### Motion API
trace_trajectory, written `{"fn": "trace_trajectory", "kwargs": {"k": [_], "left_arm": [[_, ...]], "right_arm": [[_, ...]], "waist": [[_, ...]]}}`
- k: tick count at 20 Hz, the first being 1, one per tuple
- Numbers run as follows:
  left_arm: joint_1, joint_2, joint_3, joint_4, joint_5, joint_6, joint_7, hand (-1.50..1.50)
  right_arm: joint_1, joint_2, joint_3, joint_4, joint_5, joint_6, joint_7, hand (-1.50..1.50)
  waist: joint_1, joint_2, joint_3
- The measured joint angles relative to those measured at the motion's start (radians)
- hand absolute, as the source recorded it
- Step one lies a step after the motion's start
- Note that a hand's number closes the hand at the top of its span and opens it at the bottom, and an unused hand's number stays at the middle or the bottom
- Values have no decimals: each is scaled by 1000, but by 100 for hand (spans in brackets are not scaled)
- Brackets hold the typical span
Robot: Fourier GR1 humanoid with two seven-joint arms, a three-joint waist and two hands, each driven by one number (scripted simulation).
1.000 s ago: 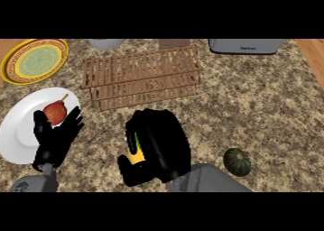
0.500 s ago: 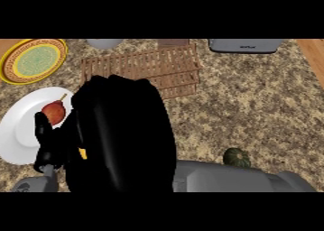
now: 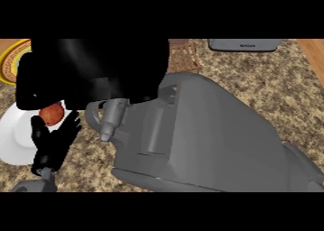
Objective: Pick the lemon from the placemat and place it in the tiered shelf
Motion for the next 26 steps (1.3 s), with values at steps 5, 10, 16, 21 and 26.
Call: {"fn": "trace_trajectory", "kwargs": {"k": [5,10,16,21,26], "left_arm": [[4,0,4,-1,2,-10,-12,0],[-15,0,9,-2,-2,-4,3,0],[11,0,8,-34,-2,-8,16,0],[-4,-8,6,-34,-4,-6,33,0],[-6,-11,7,-26,-9,-10,20,0]], "right_arm": [[-109,-5,-111,156,-23,24,-47,150],[-145,-8,-168,332,-43,45,-144,150],[-142,-15,-187,483,-30,46,-274,150],[-168,-11,-220,625,-1,-2,-375,150],[-211,0,-243,775,24,-69,-460,150]], "waist": [[-3,2,1],[-1,6,1],[-1,7,1],[1,9,0],[8,11,0]]}}
